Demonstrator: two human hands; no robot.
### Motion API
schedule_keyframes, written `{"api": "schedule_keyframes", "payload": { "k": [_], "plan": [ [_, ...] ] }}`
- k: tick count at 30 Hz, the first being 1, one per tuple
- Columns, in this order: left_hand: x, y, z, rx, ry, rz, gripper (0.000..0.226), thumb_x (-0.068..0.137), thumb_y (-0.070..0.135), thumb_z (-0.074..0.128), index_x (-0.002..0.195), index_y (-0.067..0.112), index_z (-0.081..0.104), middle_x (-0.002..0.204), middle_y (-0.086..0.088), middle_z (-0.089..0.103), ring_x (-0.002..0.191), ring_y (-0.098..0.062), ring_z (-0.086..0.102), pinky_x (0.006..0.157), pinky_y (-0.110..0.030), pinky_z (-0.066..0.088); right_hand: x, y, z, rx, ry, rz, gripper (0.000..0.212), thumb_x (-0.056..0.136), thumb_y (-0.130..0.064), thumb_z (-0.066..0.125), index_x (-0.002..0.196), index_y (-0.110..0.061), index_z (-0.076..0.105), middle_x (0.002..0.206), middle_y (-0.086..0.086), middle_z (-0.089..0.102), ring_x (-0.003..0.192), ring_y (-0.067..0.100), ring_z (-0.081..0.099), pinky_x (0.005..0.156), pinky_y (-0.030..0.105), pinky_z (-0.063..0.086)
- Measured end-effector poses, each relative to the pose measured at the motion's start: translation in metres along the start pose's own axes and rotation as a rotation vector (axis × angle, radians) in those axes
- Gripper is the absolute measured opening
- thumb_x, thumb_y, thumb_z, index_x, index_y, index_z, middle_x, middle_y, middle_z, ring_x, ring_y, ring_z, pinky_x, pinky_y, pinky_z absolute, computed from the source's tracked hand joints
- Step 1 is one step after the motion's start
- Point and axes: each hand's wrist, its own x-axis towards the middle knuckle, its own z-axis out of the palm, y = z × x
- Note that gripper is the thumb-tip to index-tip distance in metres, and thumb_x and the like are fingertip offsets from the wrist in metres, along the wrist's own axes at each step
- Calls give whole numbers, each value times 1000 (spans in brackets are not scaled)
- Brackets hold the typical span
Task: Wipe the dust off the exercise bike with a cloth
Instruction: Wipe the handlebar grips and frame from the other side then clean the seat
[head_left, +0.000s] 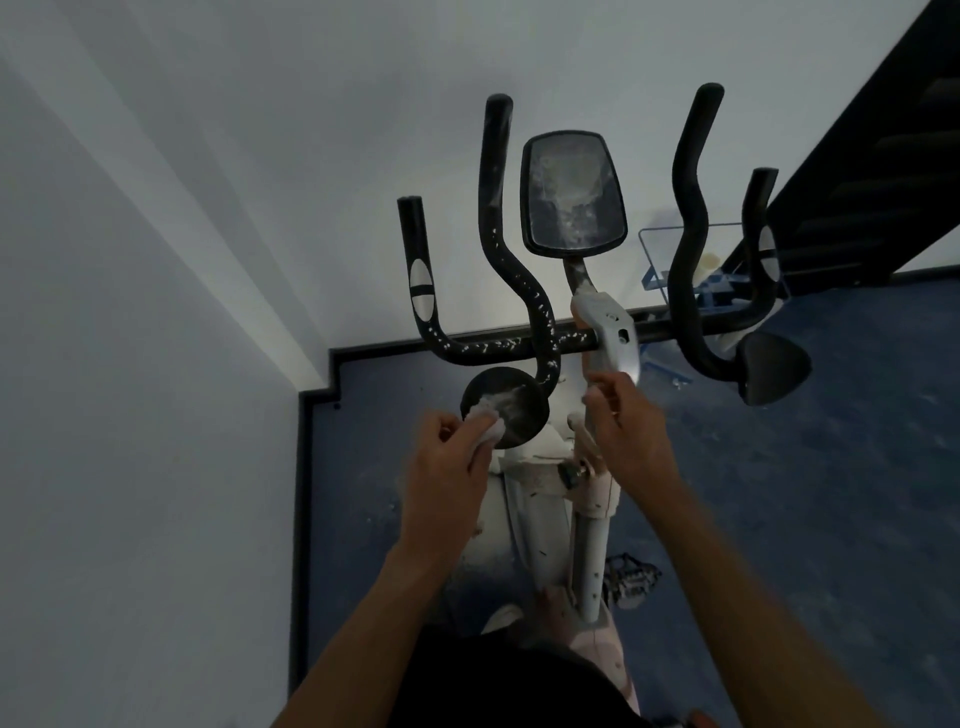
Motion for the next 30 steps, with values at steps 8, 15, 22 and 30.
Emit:
{"api": "schedule_keyframes", "payload": {
  "k": [8, 15, 22, 30],
  "plan": [
    [-5, -8, 14, -55, -13, -93, 31, 98, 26, 66, 129, 27, 66, 99, 6, 46, 81, -4, 51, 70, -15, 50, 0, -18, 25, -51, -143, -108, 28, 102, -21, 59, 129, -23, 63, 101, -18, 60, 92, -6, 58, 81, 15, 47],
    [-24, -5, 29, -112, -4, -231, 37, 96, 23, 68, 132, 35, 63, 90, 12, 41, 77, -6, 48, 68, -15, 42, -2, -14, 30, -40, -112, -70, 24, 101, -26, 59, 125, -32, 63, 94, -18, 63, 88, 3, 64, 81, 33, 58],
    [-1, 13, 27, -148, 96, -237, 31, 95, 34, 62, 124, 27, 69, 87, 10, 43, 74, -3, 46, 65, -12, 40, -14, -17, 35, 17, -93, -35, 26, 105, -27, 53, 131, -27, 54, 94, -13, 63, 86, 3, 64, 73, 23, 54],
    [1, 32, 14, -493, -112, -311, 15, 98, 25, 66, 112, 29, 64, 102, 16, 68, 95, 5, 66, 80, -13, 54, -73, -14, 51, 279, -164, -9, 49, 103, -52, 47, 144, -25, 40, 119, -21, 65, 111, -2, 63, 91, 18, 52]
  ]
}}
